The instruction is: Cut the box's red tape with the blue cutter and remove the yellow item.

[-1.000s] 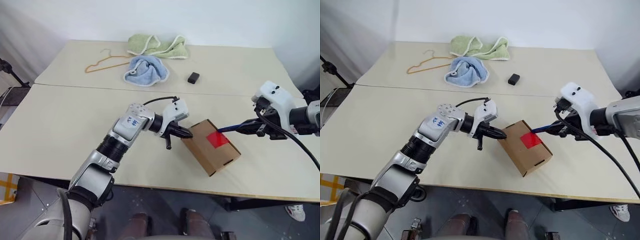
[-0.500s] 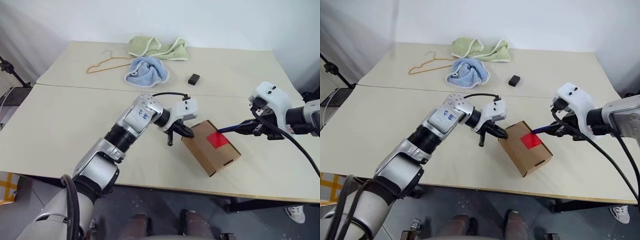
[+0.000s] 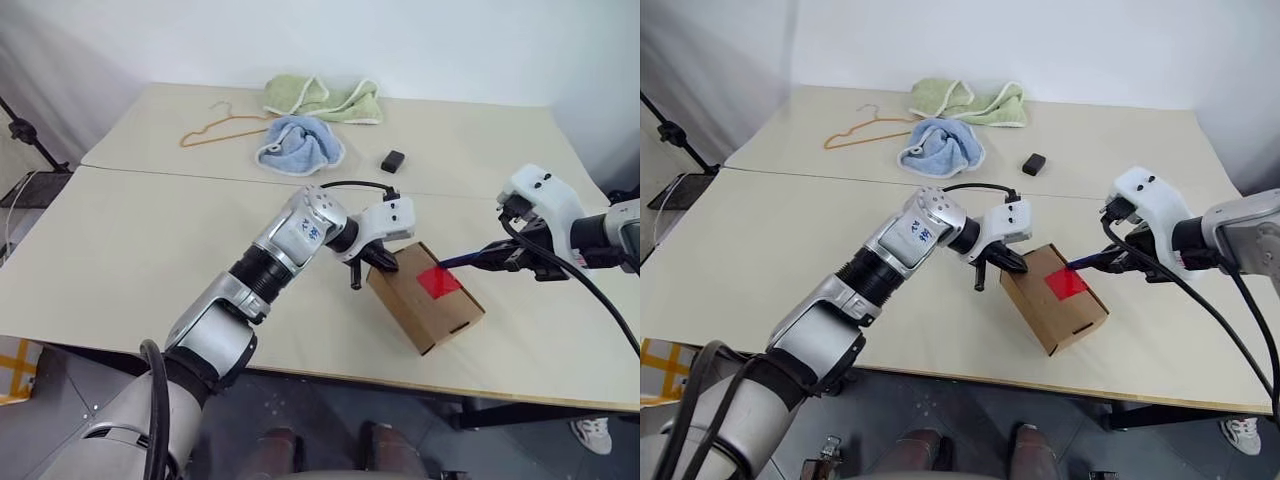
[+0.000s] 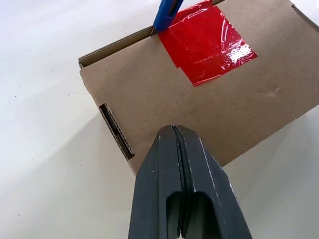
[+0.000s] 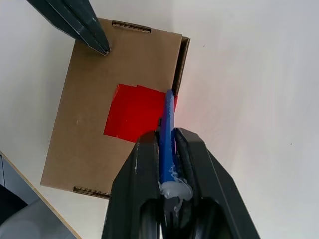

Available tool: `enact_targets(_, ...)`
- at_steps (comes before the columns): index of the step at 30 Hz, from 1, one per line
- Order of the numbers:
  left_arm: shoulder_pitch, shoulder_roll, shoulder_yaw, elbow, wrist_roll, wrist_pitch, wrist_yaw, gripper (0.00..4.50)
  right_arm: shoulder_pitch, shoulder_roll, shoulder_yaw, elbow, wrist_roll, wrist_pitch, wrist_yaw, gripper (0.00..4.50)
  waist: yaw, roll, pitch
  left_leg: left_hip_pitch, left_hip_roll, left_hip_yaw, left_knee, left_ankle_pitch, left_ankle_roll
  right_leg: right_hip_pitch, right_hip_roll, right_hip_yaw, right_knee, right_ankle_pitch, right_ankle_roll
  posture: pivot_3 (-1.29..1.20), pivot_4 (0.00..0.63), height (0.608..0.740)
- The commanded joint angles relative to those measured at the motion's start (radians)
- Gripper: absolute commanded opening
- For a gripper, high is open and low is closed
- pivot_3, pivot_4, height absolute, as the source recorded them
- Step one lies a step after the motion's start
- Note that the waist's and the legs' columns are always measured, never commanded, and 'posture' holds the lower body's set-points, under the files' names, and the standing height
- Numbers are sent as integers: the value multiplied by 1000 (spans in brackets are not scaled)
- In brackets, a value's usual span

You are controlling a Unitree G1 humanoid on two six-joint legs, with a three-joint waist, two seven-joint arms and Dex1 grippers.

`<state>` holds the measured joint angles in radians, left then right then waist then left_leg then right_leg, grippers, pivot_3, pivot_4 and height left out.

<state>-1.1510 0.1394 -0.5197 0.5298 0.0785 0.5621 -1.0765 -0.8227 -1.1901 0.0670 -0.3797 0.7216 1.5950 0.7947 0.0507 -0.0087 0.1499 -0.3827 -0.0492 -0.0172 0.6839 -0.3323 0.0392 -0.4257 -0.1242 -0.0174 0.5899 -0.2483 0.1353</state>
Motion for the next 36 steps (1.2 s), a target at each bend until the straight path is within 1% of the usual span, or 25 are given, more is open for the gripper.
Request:
enact_targets(1,71,-4,-96,58,80,62,17,0,-17,-30,52,9,100,19,24,174,2,0,0,0,0,0,0,0,0,0,0,0,0,0,0,0,150,740)
enact_targets(9,81,-9,-96,57,94,76,40,0,-65,-93,122,73,211,19,-20,174,5,0,0,0,0,-1,0,-2,1,1,-1,-2,-3,0,0,0,150,740)
enact_targets(14,87,-12,-98,54,96,78,49,0,-82,-114,139,97,280,19,-68,174,6,-1,0,0,-1,-1,0,-2,2,2,-2,-3,-4,0,-1,0,150,740)
enact_targets(23,91,-20,-95,56,95,87,67,0,19,-188,81,79,440,19,-168,174,15,-1,-1,0,-1,-1,0,-3,3,4,-4,-4,-6,0,-1,0,150,740)
enact_targets(28,91,-22,-94,57,93,88,67,0,67,-210,36,80,506,19,-224,174,18,-1,-1,0,-1,-1,0,-3,3,4,-4,-5,-6,0,-1,0,150,740)
enact_targets(32,92,-23,-93,57,91,85,66,0,48,-171,12,95,517,19,-278,174,18,-1,-1,0,-1,-1,0,-3,3,4,-4,-5,-6,0,-1,0,150,740)
enact_targets(36,96,-25,-97,53,91,75,59,0,-16,-94,18,133,503,19,-325,174,12,-1,-1,1,-1,-1,0,-3,3,5,-5,-6,-7,0,-1,0,150,740)
